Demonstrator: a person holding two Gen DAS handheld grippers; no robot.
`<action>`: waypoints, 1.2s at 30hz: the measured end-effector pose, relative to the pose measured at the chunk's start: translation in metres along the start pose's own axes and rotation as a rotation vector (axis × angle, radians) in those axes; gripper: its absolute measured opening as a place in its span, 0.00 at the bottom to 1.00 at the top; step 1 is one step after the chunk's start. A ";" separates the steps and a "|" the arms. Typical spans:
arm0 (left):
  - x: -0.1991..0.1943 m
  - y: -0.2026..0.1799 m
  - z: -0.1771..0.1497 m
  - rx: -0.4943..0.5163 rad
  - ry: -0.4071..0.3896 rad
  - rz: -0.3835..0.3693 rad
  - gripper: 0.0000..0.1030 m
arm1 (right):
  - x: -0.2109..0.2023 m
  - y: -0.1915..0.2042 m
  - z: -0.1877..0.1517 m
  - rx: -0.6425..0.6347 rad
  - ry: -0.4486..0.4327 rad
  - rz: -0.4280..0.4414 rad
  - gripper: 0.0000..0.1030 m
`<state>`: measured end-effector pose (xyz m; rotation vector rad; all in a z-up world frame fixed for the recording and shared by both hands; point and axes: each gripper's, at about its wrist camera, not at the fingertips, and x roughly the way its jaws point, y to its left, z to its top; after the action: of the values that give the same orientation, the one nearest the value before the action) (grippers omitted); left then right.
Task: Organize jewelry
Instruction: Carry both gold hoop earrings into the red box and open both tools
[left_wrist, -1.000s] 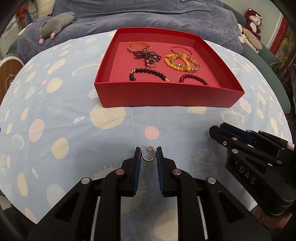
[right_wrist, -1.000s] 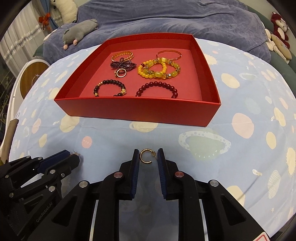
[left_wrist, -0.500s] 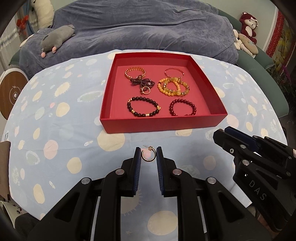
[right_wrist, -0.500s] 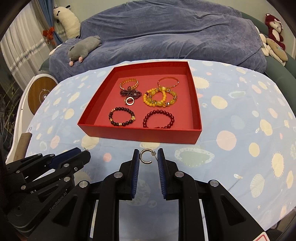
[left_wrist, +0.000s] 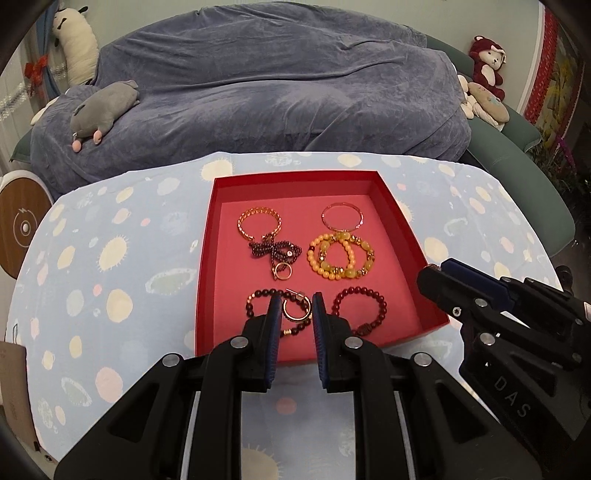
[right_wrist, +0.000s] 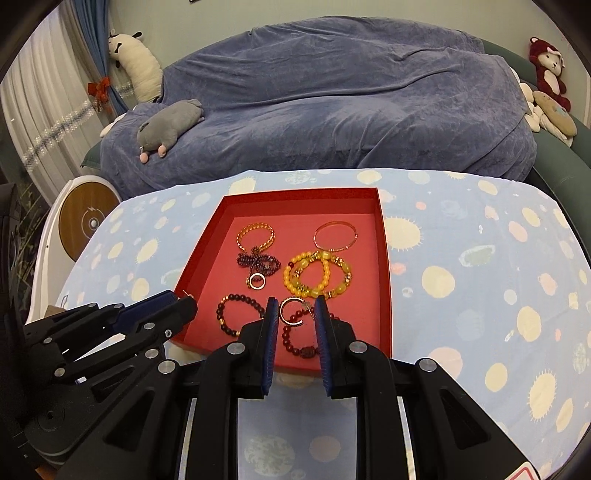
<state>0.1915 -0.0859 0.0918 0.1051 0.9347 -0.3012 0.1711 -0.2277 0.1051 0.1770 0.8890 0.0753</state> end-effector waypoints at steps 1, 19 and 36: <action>0.004 0.000 0.004 0.001 0.001 0.002 0.16 | 0.005 0.000 0.004 -0.003 0.001 -0.004 0.18; 0.078 0.007 0.028 0.007 0.059 0.030 0.16 | 0.079 -0.013 0.017 0.009 0.067 -0.025 0.18; 0.102 0.011 0.026 0.000 0.083 0.040 0.17 | 0.102 -0.018 0.014 0.019 0.093 -0.052 0.19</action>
<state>0.2716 -0.1030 0.0244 0.1376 1.0137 -0.2612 0.2461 -0.2334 0.0325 0.1685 0.9869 0.0267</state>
